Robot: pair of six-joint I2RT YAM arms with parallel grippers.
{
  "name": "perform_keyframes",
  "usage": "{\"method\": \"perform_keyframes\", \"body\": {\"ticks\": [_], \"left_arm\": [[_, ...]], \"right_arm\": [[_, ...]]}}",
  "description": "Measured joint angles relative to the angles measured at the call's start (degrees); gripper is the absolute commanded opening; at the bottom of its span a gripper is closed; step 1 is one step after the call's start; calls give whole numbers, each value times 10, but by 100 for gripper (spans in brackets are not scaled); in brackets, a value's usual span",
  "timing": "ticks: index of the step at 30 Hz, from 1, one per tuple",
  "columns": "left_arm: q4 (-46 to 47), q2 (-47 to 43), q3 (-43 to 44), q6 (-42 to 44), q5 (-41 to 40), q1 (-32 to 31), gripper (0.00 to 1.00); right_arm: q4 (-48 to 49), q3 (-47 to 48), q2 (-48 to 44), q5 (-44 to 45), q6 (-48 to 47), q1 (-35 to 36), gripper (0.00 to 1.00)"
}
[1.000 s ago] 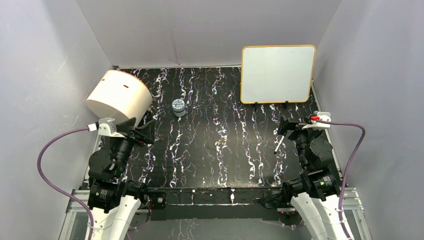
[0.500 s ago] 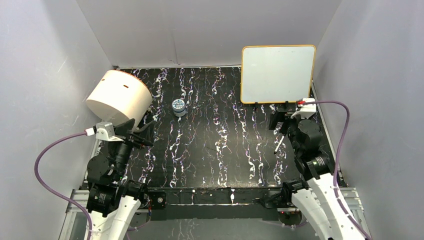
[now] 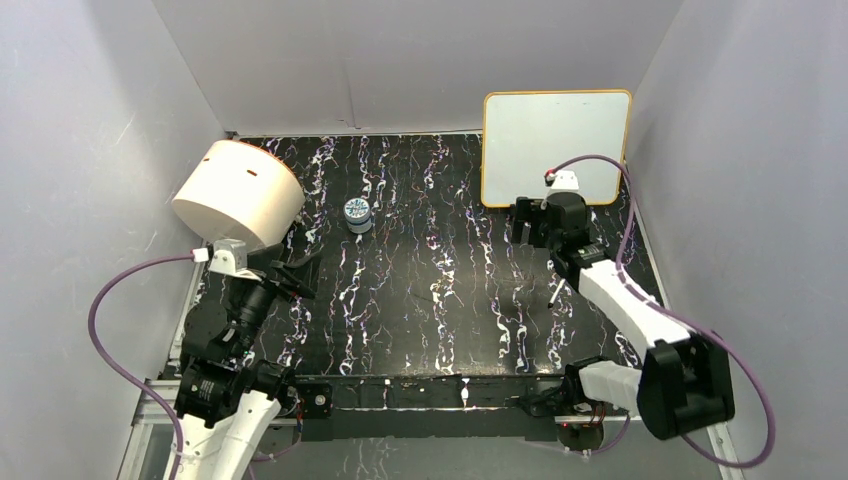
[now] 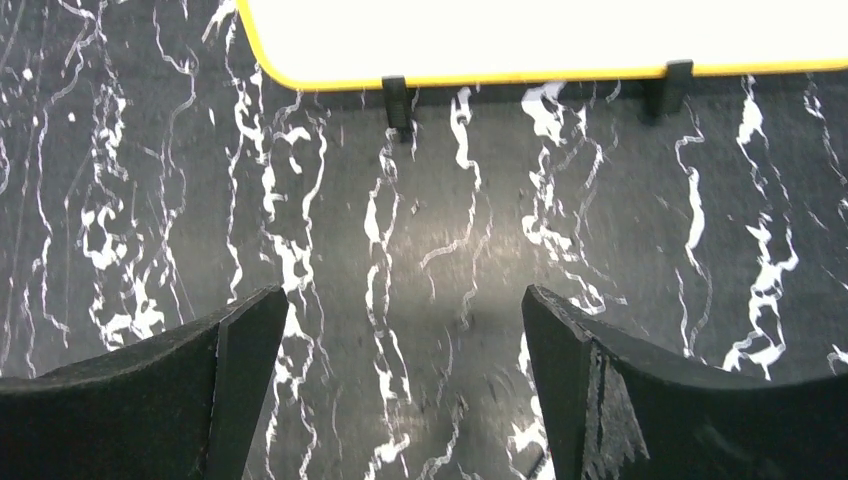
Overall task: Write a sentence on the whiteboard
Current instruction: Move the whiteboard stand to the center of the board.
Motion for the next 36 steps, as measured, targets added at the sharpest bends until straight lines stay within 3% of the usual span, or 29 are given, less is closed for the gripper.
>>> {"method": "perform_keyframes", "body": {"ticks": [10,21,33,36], "left_arm": [[-14,7,-7,4,-5,-3,95],[-18,39,-7,-11,-14,-3,95],[-25,57,-7,-12,-29,-3,95],[-25,62,-7,-11,-29,-3,95]], "right_arm": [[45,104,191,7,3,0,73],[55,179,339,15,0,0,51],[65,233,428,30,-10,0,40],[70,238,438,36,-16,0,30]]}}
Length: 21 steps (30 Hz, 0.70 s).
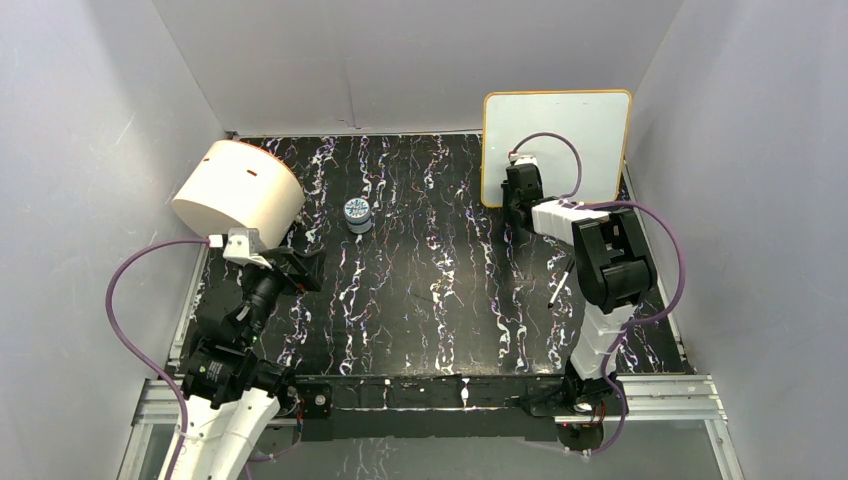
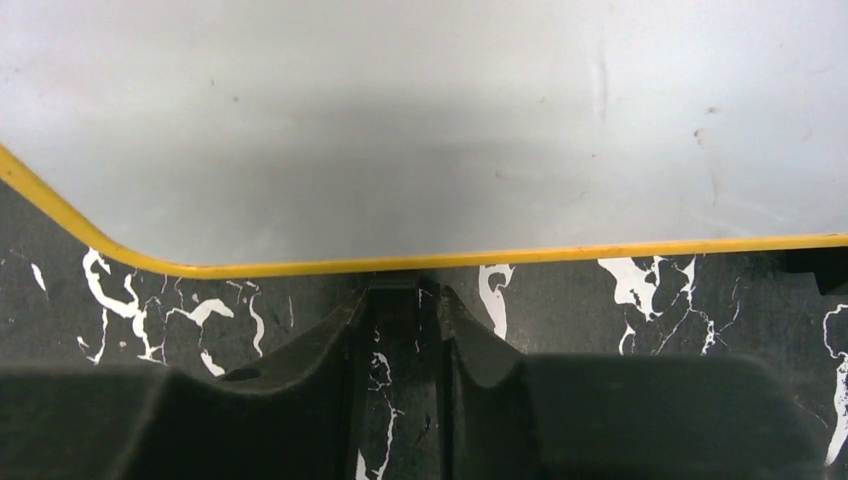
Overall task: Write a sentence on the whiteboard
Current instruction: Move the whiteboard stand to the center of the board.
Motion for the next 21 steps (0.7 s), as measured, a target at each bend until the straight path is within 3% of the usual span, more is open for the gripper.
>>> {"method": "perform_keyframes", "body": {"ticks": [9,21], "left_arm": [[0,7,0,0,0,0,95],[0,8,0,1,11,0,95]], "right_arm": [[5,10,11,4,-16,4,0],[15,-59,-42,8,-12,48,0]]}}
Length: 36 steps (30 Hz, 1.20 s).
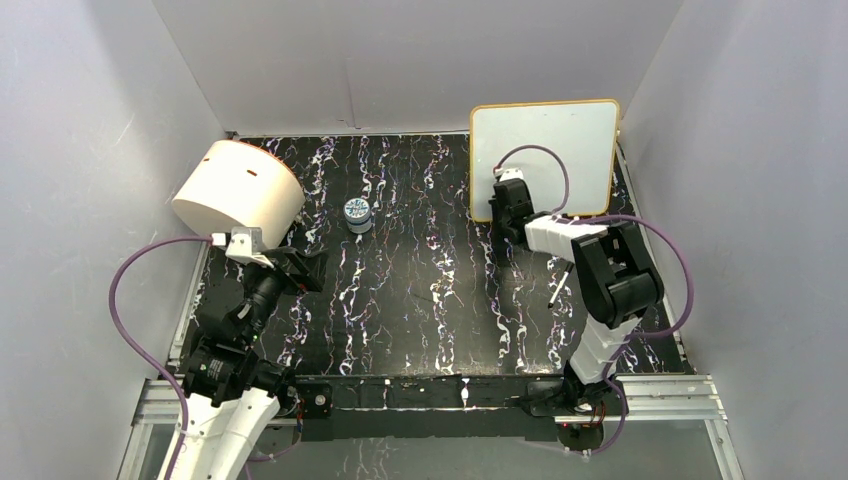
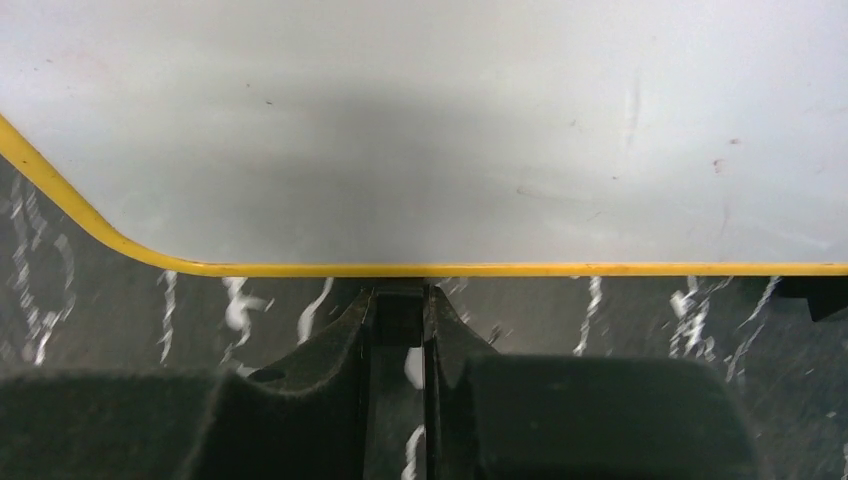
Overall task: Write a sentence on the whiteboard
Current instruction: Move the whiteboard stand to the center of the board.
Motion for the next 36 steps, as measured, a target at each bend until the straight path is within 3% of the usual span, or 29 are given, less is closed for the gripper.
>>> {"method": "perform_keyframes", "body": {"ticks": [17,28,36], "left_arm": [[-6,21,0,1,6,0,95],[-14,34,0,1,5,0,95],[-18,36,0,1,4,0,95]], "right_arm": [[-19,-126,-116,30,67,196,0],[-30,-125,-106,84,126,363,0],[-47,-68,-54,137,162,431,0]]}}
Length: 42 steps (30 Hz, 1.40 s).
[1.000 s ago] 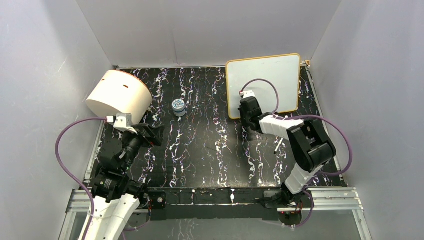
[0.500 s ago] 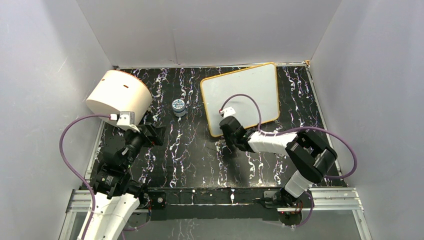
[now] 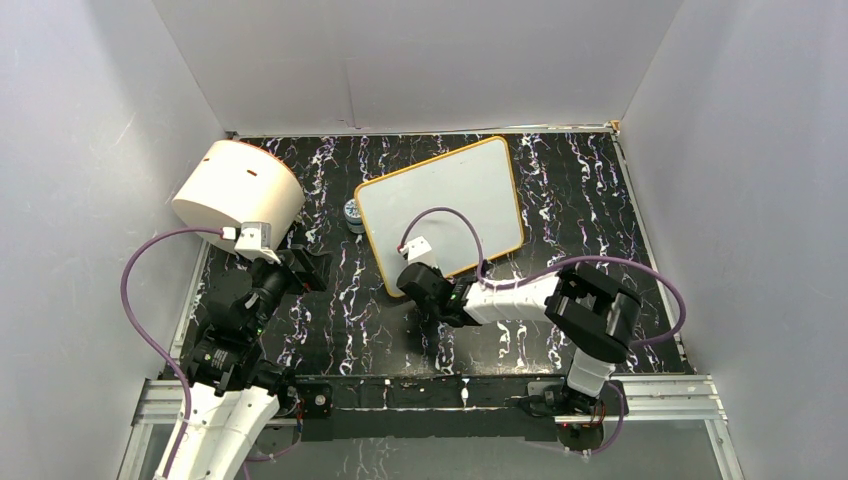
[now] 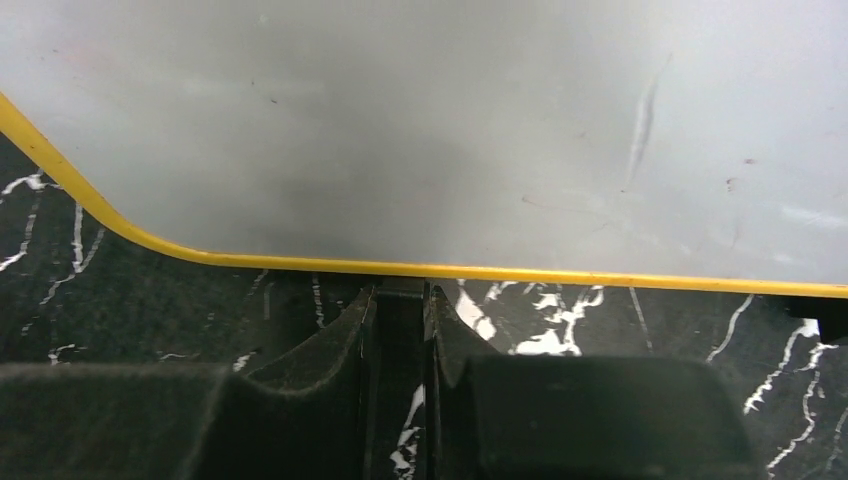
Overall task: Write a sentence on the whiteboard
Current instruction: Move the whiteboard stand to the center of the board.
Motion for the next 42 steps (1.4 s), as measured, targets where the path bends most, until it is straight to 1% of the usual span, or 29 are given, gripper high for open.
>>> {"method": "perform_keyframes", "body": {"ticks": [6,9,12,15,20,22,26,34,38,42], "left_arm": [[0,0,0,0,0,0,95],[0,1,0,-1,0,0,95],[0,1,0,-2,0,0,95],[0,4,0,-2,0,0,95],[0,13,0,-2,0,0,95],[0,16,0,-2,0,0,96],[1,18,0,-2,0,0,96],[1,49,0,-6,-14,0,96],[1,66,0,-6,-23,0,96],[1,75,0,-7,-36,0,96]], "right_arm": [[-10,16,11,4,13,23,1],[-18,17,11,10,23,27,12],[-19,17,11,14,31,29,20],[-21,17,10,16,34,30,32],[-52,28,8,7,39,34,43],[-69,33,2,3,40,36,51],[-102,42,-29,-1,45,39,60],[-180,53,-98,21,45,31,70],[-214,44,-150,30,48,1,77],[-239,22,-208,28,51,-57,82]]}}
